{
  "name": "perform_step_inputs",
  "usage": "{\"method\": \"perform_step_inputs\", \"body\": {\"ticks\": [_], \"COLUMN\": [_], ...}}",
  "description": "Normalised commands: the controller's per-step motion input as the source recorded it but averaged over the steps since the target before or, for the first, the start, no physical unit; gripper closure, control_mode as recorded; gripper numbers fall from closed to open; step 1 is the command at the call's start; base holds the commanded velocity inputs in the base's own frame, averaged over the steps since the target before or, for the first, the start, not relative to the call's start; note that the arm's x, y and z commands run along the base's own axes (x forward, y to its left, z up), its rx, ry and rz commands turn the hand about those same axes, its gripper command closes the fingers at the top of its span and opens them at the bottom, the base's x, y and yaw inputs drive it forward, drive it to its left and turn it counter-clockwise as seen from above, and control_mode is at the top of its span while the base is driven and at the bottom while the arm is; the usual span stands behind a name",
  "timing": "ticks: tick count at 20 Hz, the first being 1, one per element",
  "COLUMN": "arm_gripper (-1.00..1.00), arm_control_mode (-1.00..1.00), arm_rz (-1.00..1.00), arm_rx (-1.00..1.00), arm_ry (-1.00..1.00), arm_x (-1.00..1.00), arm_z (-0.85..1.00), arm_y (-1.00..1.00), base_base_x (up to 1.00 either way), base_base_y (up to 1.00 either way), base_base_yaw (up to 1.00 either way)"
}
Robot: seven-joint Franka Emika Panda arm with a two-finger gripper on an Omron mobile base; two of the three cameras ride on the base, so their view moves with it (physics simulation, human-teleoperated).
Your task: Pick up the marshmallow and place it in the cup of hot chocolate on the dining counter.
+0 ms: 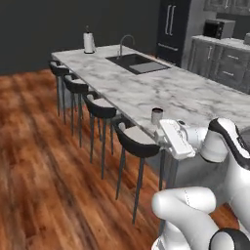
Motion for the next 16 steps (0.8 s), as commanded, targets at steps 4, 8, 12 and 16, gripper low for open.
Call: {"method": "perform_step_inputs", "body": {"ticks": [4,8,12,16], "arm_gripper": [1.00,1.00,1.00,1.00], "arm_control_mode": [1.00,1.00,1.00,1.00], "arm_rz": [0.00,0.00,0.00,0.00], "arm_rx": [0.00,0.00,0.00,0.00], "arm_ry": [0.00,0.00,0.00,0.00], "arm_x": [0.00,0.00,0.00,0.00], "arm_z": [0.00,0.00,0.00,0.00], "arm_y": [0.00,0.00,0.00,0.00], "base_base_x": [0.44,0.36,0.14,0.00], "base_base_y": [0.77,0.89,0.97,0.97], "base_base_yaw": [-0.76,-0.71,-0.67,-0.66]}}
